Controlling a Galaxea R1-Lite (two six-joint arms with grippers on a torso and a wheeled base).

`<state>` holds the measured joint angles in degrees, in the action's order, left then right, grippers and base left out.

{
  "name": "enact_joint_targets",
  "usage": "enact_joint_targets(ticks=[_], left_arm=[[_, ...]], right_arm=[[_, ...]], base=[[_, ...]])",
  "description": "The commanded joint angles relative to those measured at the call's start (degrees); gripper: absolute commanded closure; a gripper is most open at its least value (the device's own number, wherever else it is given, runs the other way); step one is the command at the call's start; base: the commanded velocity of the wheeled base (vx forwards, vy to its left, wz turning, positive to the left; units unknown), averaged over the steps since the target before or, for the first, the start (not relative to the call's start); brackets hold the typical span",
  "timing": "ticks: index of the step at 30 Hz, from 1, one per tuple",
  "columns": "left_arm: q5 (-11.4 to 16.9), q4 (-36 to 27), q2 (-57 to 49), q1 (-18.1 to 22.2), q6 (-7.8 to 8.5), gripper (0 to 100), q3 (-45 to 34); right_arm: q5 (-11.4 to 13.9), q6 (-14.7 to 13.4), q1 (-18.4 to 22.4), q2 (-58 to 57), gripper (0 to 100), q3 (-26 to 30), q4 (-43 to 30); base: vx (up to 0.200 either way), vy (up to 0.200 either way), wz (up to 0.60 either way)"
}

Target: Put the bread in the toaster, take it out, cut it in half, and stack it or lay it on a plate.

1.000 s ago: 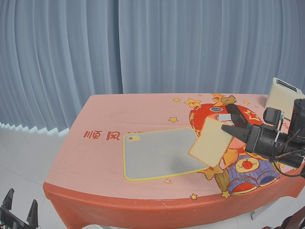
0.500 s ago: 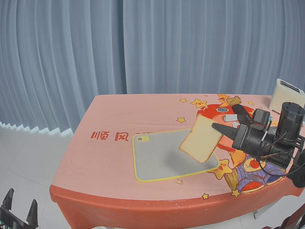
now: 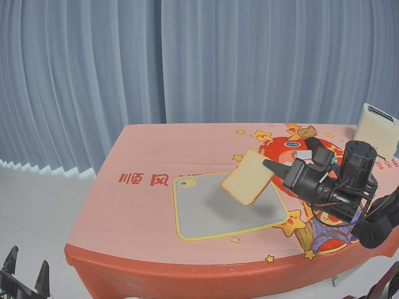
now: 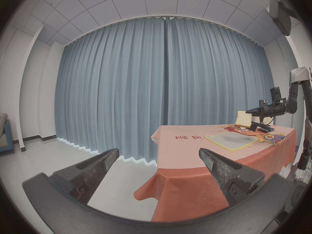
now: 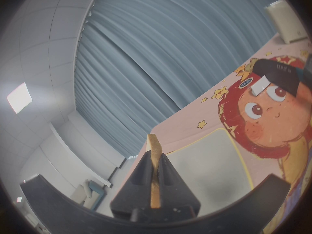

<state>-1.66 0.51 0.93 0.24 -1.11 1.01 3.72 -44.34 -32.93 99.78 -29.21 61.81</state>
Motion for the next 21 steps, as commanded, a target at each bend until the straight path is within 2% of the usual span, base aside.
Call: enact_joint_targets(ticks=[1, 6, 11, 21], left_arm=[[-0.01, 0.02, -0.22, 0.02, -0.03, 0, -1.01], [-0.01, 0.02, -0.22, 0.02, 0.05, 0, -1.01], [-0.01, 0.02, -0.22, 0.02, -0.03, 0, -1.01], [-0.01, 0.02, -0.22, 0.02, -0.03, 0, -1.01]], right_arm=[[-0.55, -2.95, -1.0, 5.78, 100, -1.2, 3.23], [-0.47, -5.76, -1.7, 9.03, 100, -1.47, 6.48], [-0.47, -6.2, -1.7, 11.14, 100, -1.64, 8.95], [-0.55, -6.99, -2.14, 12.9, 100, -2.43, 9.03]], base=[[0.0, 0.0, 0.0], [0.0, 0.0, 0.0], [0.0, 0.0, 0.0], [0.0, 0.0, 0.0]])
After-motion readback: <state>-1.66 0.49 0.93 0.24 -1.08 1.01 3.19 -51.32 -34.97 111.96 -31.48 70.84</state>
